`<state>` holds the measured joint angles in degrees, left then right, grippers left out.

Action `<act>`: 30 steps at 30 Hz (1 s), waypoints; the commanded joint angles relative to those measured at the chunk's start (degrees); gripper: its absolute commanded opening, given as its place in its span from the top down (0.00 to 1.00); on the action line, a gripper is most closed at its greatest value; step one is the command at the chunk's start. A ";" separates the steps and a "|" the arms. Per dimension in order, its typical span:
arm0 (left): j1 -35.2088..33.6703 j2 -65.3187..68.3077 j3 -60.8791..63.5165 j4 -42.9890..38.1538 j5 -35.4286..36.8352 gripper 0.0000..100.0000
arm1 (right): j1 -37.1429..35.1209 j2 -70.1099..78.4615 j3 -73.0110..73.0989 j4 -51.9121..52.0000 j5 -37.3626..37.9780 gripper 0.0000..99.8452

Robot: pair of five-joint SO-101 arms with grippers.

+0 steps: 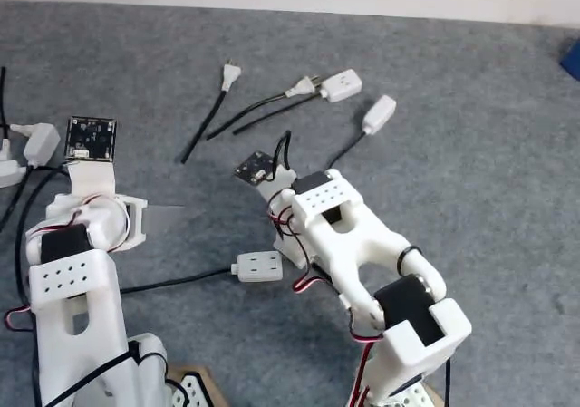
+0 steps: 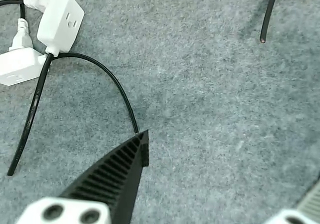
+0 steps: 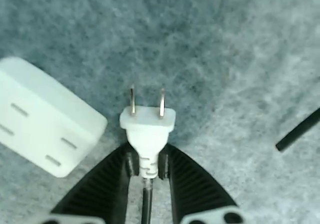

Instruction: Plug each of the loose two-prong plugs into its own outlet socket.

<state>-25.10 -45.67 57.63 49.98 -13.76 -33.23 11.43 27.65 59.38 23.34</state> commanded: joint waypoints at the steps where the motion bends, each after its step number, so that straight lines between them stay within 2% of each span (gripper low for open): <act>1: -0.40 -0.48 -0.66 -0.53 -0.44 0.51 | -0.31 -4.09 0.22 0.57 -0.44 0.99; 5: 0.31 -0.48 -1.36 -0.44 -0.35 0.51 | -2.07 -16.48 0.40 3.82 -4.92 0.99; 7: 1.45 -0.48 -4.00 2.99 -0.09 0.51 | -3.56 -24.48 2.24 3.30 -7.47 0.99; 11: 4.09 -0.48 -13.85 14.77 0.00 0.51 | -5.58 -41.01 11.74 -5.58 -10.37 0.99; 15: 4.26 -0.48 -18.95 21.36 0.00 0.51 | -5.41 -51.91 22.11 -12.88 -12.75 0.99; 21: 8.31 -0.57 -19.82 23.91 0.62 0.51 | -8.13 -60.70 28.53 -15.60 -12.40 0.99; 30: 22.20 -0.57 -27.56 31.38 5.54 0.45 | -9.71 -61.14 29.14 -15.43 -12.40 0.99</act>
<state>-6.90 -45.58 33.98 79.34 -9.63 -42.29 -47.74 56.66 44.97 11.65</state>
